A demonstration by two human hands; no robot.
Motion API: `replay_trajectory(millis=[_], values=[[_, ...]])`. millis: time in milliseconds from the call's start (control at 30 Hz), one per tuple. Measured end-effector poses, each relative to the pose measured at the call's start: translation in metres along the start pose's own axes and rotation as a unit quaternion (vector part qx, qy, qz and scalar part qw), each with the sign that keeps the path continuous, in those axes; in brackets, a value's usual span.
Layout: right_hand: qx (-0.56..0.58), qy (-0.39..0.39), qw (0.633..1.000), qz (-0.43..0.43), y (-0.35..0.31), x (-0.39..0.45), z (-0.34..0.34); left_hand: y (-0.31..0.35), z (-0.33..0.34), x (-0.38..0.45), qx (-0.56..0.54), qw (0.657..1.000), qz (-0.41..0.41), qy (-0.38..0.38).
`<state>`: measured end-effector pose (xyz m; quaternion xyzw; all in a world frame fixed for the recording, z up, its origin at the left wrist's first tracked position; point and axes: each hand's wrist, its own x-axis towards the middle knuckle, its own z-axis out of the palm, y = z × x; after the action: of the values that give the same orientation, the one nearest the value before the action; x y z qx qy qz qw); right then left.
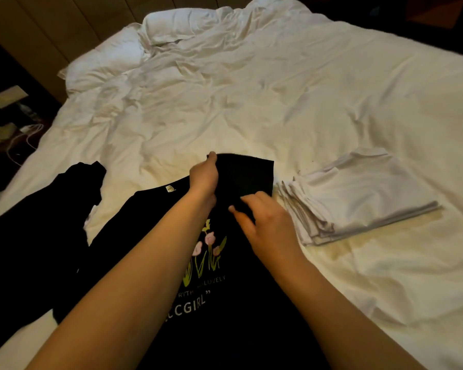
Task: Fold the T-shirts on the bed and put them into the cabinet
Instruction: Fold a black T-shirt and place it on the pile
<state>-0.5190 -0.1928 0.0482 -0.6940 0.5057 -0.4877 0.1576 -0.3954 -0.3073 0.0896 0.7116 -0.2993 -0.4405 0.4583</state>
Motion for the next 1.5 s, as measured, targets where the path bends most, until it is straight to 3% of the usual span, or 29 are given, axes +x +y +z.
replay_trajectory(millis=[67,133,200,267,400,500,600,733,900,1033,1133,1233,1300,1367,1500], values=[[-0.008,-0.101,0.995,-0.021,-0.005,-0.003,0.010,-0.015,-0.021,0.011,0.002,0.999,-0.023,0.031],[-0.028,-0.255,0.967,-0.010,-0.007,-0.007,0.017,-0.031,-0.041,0.022,-0.007,0.997,-0.036,0.061],[-0.044,-0.329,0.943,-0.002,-0.006,-0.011,0.023,-0.048,-0.059,0.029,-0.027,0.995,-0.058,0.078],[-0.049,-0.323,0.945,0.000,-0.005,-0.014,0.026,-0.066,-0.068,0.031,-0.024,0.995,-0.065,0.077],[-0.061,-0.235,0.970,0.018,0.000,-0.013,0.029,-0.088,-0.066,0.031,0.135,0.986,0.011,0.093],[-0.081,-0.191,0.977,0.047,0.004,-0.015,0.029,-0.085,-0.067,0.030,0.126,0.984,0.033,0.121],[-0.104,-0.200,0.968,0.107,0.009,-0.017,0.028,-0.084,-0.076,0.029,0.136,0.977,0.036,0.158],[-0.069,-0.207,0.959,0.181,0.015,-0.019,0.026,-0.099,-0.084,0.022,0.216,0.966,0.048,0.131],[-0.057,-0.176,0.964,0.189,0.017,-0.018,0.022,-0.099,-0.088,0.023,0.266,0.950,0.099,0.130],[-0.079,-0.216,0.955,0.190,0.019,-0.022,0.015,-0.104,-0.093,0.026,0.301,0.939,0.123,0.109],[-0.071,-0.207,0.957,0.193,0.016,-0.023,0.013,-0.102,-0.092,0.020,0.346,0.914,0.163,0.135],[-0.054,-0.117,0.987,0.098,0.000,-0.006,0.020,-0.102,-0.086,0.010,0.391,0.856,0.286,0.178],[-0.066,-0.136,0.987,0.061,-0.007,0.012,0.035,-0.104,-0.075,0.005,0.429,0.834,0.327,0.114],[-0.125,-0.200,0.971,0.042,0.001,0.028,0.058,-0.109,-0.064,0.003,0.472,0.833,0.285,0.033],[-0.283,-0.320,0.903,0.040,0.051,0.036,0.089,-0.127,-0.066,0.011,0.562,0.798,0.217,-0.011]])
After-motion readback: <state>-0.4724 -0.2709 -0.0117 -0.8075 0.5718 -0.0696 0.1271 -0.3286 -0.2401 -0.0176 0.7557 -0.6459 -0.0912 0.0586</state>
